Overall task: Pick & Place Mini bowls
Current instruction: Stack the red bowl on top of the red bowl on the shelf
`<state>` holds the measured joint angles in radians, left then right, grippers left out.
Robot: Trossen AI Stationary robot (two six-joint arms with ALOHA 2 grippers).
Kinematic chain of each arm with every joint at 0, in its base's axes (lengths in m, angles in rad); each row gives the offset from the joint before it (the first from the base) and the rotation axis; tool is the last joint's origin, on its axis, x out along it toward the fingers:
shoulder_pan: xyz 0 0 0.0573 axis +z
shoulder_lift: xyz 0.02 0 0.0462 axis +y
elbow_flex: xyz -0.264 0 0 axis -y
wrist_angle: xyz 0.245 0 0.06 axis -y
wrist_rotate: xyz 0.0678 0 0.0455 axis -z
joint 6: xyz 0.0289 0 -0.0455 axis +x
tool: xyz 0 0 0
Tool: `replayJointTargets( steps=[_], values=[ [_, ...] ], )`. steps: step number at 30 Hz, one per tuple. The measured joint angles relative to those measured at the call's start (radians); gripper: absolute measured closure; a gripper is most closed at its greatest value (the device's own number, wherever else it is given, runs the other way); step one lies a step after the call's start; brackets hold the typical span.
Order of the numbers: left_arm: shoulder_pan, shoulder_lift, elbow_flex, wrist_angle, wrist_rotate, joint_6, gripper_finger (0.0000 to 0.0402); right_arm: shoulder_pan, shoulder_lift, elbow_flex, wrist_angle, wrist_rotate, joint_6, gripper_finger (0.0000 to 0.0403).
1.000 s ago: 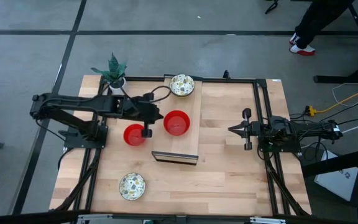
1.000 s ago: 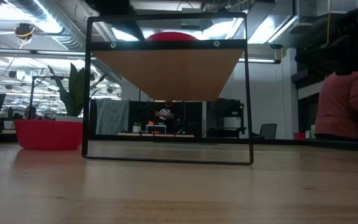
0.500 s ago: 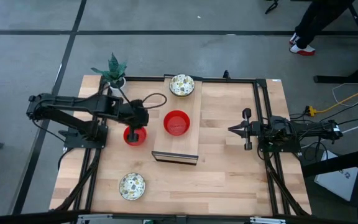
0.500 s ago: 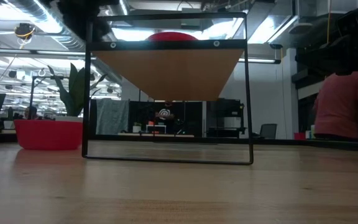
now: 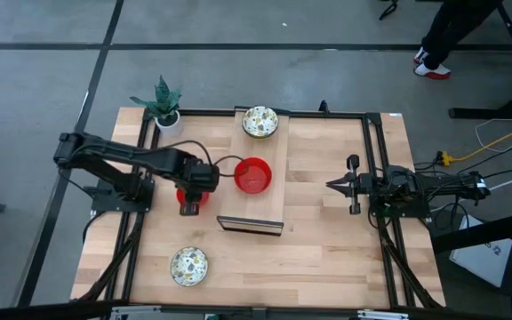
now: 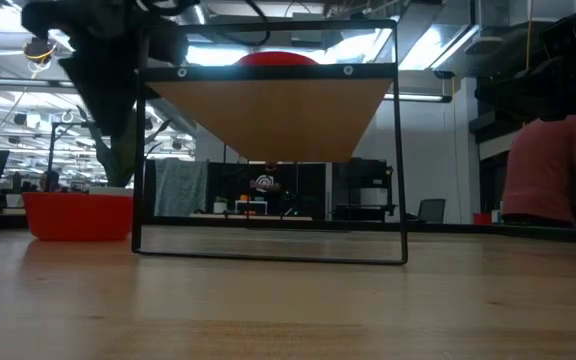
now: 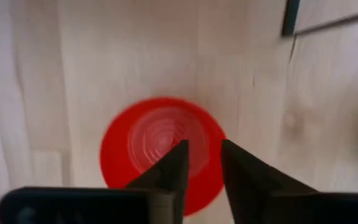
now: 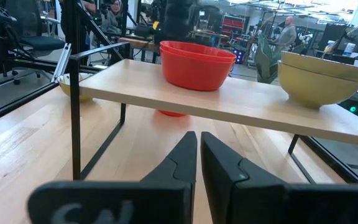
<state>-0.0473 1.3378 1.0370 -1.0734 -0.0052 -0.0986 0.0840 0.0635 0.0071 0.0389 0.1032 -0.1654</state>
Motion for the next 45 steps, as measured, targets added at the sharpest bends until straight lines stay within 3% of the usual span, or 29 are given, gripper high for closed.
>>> replayJointTargets(
  steps=[6, 13, 21, 28, 33, 45],
  values=[
    [-0.046, 0.024, 0.0, -0.06, 0.032, -0.038, 0.0251, 0.0, 0.0, 0.0, 0.0, 0.0, 0.0, 0.0377],
    [-0.077, 0.004, 0.0, -0.086, 0.034, -0.045, 0.0217, 0.0, 0.0, 0.0, 0.0, 0.0, 0.0, 0.0377],
    [-0.087, -0.057, 0.0, -0.192, 0.032, -0.083, 0.0209, 0.0, 0.0, 0.0, 0.0, 0.0, 0.0, 0.0377],
    [-0.16, -0.073, -0.001, -0.233, 0.041, -0.126, 0.0212, 0.0, 0.0, 0.0, 0.0, 0.0, 0.0, 0.0377],
    [-0.234, -0.072, -0.005, -0.229, -0.035, -0.126, 0.0209, 0.0, 0.0, 0.0, 0.0, 0.0, 0.0, 0.0377],
    [-0.29, -0.095, -0.228, -0.112, -0.06, -0.067, 0.0204, 0.0, 0.0, 0.0, 0.0, 0.0, 0.0, 0.0377]
  ],
)
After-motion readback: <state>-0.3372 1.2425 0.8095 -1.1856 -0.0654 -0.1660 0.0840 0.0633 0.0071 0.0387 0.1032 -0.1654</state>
